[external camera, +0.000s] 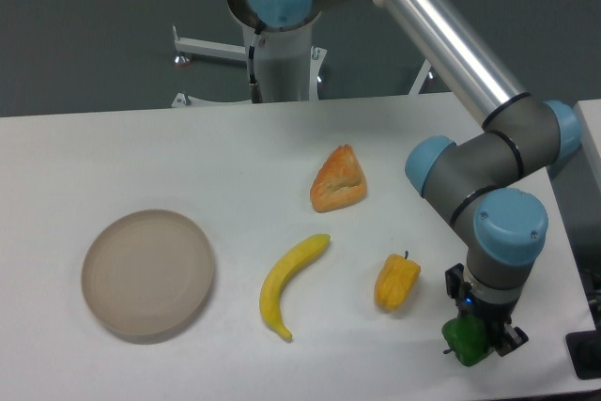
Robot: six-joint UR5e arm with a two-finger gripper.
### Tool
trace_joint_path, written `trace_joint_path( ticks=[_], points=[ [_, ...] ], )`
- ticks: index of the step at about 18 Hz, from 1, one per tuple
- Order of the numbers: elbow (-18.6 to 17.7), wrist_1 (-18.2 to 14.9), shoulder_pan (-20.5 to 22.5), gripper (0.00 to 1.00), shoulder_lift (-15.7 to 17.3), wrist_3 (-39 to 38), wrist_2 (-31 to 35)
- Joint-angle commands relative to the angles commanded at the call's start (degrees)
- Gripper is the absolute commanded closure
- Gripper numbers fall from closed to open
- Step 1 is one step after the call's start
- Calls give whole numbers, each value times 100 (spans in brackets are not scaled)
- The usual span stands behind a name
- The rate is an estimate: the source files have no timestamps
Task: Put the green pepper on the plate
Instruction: 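Lift the green bell pepper held in the gripper off the table, then carry the green pepper over the banana toward the beige plate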
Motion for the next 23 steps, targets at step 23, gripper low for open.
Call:
trace_joint_path(
  ticks=[23],
  points=[
    [-3270, 281, -2267, 56, 2436, -4921, -203]
  ],
)
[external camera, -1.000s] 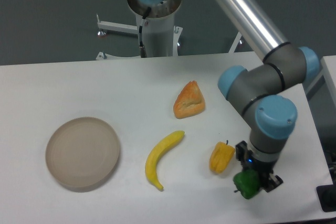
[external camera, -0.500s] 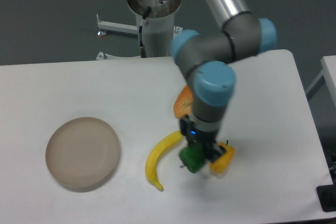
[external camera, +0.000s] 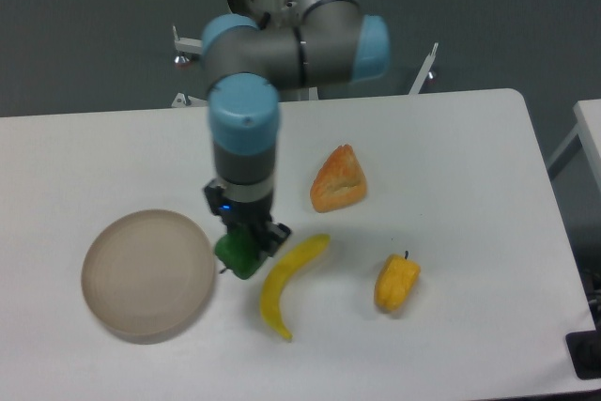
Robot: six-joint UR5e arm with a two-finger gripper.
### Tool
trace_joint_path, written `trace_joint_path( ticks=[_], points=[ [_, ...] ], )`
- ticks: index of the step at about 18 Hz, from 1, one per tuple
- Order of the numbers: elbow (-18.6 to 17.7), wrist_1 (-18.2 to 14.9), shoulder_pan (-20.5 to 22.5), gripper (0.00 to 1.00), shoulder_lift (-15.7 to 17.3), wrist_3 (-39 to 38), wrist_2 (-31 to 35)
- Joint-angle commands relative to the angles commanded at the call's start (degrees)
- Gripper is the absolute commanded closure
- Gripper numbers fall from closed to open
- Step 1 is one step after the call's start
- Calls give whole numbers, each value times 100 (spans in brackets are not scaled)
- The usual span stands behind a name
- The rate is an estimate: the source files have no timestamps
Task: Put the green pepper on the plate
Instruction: 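Carry the green pepper over the banana toward the beige plate, then lower the green pepper onto the plate and open the gripper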
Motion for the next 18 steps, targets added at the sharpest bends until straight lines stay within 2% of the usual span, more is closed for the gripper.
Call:
trace_joint_path(
  ticks=[3, 7, 9, 15, 18],
  points=[
    [-114, 105, -176, 56, -35, -677, 27],
    [-106, 325, -361, 57, -219, -1161, 18],
    [-115, 605, -440, 57, -351, -1442, 0],
    [-123, 923, -642, 57, -703, -1663, -44],
    [-115, 941, -643, 57, -800, -1663, -35]
  ],
)
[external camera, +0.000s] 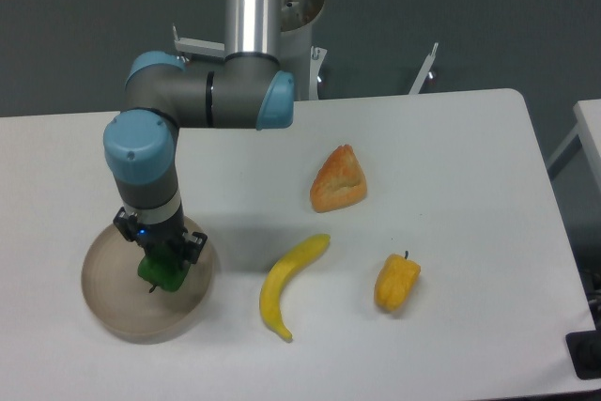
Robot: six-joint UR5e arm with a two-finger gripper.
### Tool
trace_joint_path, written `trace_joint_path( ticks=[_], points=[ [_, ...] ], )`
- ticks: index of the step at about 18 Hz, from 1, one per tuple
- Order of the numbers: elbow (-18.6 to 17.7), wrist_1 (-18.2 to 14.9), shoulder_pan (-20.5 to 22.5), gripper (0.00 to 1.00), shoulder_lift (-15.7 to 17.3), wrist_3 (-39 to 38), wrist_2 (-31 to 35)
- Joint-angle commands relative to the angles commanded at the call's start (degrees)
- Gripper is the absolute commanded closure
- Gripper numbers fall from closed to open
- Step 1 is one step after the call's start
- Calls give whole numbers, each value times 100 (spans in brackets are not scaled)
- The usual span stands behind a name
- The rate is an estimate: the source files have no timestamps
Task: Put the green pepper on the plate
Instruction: 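Lower the green pepper onto the plate and open the gripper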
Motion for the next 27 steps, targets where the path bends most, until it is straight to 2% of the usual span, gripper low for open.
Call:
trace_joint_path(
  ticks=[18, 20, 22, 27],
  points=[
    [-79, 0, -26, 54, -70, -35, -52],
    [-88, 9, -26, 46, -71, -18, -53],
    [-79, 9, -26, 30, -62, -9, -53],
    [-79, -9, -26, 11, -9, 26, -70]
  ],
)
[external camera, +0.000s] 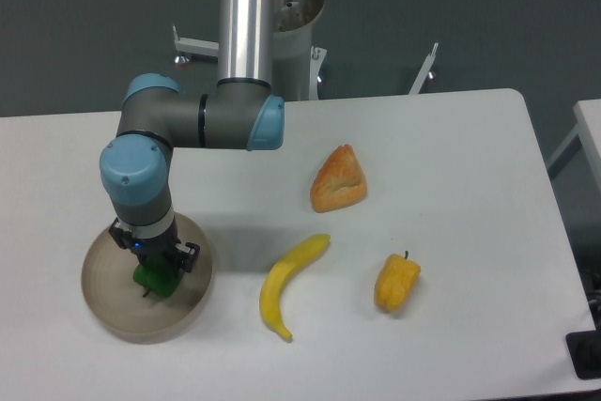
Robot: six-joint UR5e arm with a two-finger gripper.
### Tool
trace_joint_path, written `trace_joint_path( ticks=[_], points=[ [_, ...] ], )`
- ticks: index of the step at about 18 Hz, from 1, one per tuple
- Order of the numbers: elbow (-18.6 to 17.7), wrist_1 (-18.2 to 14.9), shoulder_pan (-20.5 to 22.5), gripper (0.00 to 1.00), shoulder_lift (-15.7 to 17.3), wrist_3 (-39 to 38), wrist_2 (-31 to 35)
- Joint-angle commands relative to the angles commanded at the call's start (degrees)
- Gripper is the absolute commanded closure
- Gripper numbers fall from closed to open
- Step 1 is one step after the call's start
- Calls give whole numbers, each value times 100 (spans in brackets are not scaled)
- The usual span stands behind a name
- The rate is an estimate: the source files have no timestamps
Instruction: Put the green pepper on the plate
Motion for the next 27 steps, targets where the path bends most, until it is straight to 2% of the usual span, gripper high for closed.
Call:
trace_joint_path(
  ticks=[5, 6, 9, 14, 17, 22, 27],
  points=[
    [-61, -114, 61, 4, 263, 219, 35],
    [-53, -280, 114, 4, 342, 333, 52],
    [-44, -833, 526, 4, 632, 1052, 70],
    [53, -1379, 1457, 4, 958, 2212, 97],
    [53, -1345, 1915, 4, 1002, 3030, 210],
    [88, -1179, 2328, 4, 941, 3980, 439],
    [79, -871, 2355, 4, 897, 4122, 756]
  ],
)
